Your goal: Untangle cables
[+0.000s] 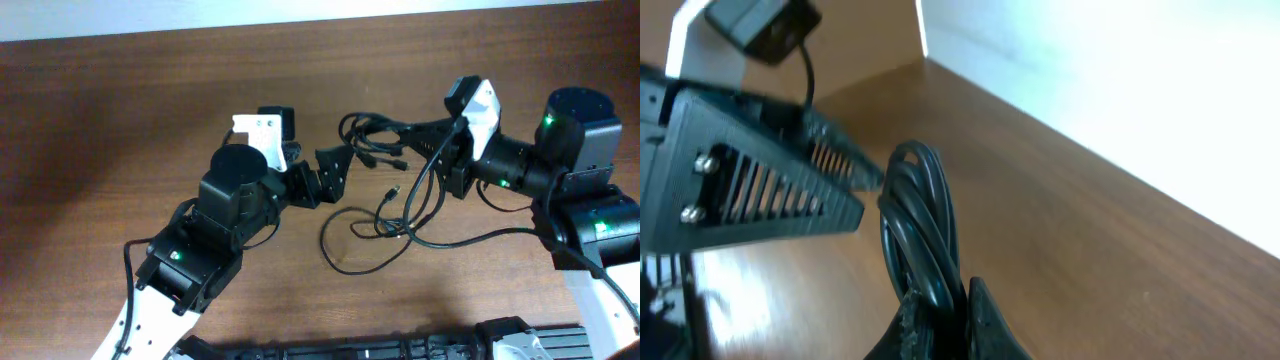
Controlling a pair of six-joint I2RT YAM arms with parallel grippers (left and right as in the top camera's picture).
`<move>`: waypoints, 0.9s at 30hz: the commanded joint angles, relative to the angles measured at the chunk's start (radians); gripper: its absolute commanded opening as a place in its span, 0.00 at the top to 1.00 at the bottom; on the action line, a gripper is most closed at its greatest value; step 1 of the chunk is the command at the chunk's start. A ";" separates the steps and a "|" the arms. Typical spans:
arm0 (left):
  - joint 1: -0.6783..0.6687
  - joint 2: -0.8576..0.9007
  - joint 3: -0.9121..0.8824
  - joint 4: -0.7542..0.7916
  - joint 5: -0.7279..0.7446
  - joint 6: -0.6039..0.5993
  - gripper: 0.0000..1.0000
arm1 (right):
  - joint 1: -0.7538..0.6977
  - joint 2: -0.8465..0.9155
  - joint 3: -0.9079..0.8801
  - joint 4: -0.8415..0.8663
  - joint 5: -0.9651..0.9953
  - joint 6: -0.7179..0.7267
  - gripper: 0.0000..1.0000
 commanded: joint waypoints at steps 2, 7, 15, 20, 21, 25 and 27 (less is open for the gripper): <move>0.003 0.001 0.019 0.062 0.136 -0.095 0.01 | 0.003 -0.007 0.012 0.090 0.019 0.171 0.96; 0.003 0.001 0.019 0.142 0.163 -0.193 0.01 | 0.004 -0.007 0.012 0.168 0.050 0.292 0.96; 0.001 0.001 0.019 0.290 0.163 -0.286 0.06 | 0.005 -0.007 0.012 0.235 0.020 0.409 0.96; 0.000 0.004 0.019 0.297 0.167 -0.292 0.16 | 0.005 -0.007 0.012 0.254 -0.085 0.409 0.96; 0.000 0.005 0.019 0.297 0.167 -0.292 0.17 | 0.005 -0.007 0.012 0.264 -0.101 0.409 0.96; 0.000 0.005 0.019 0.298 0.167 -0.293 0.27 | 0.005 -0.006 0.012 0.293 -0.115 0.435 0.96; 0.000 0.005 0.019 0.298 0.167 -0.300 0.30 | 0.005 -0.007 0.012 0.294 -0.115 0.435 0.96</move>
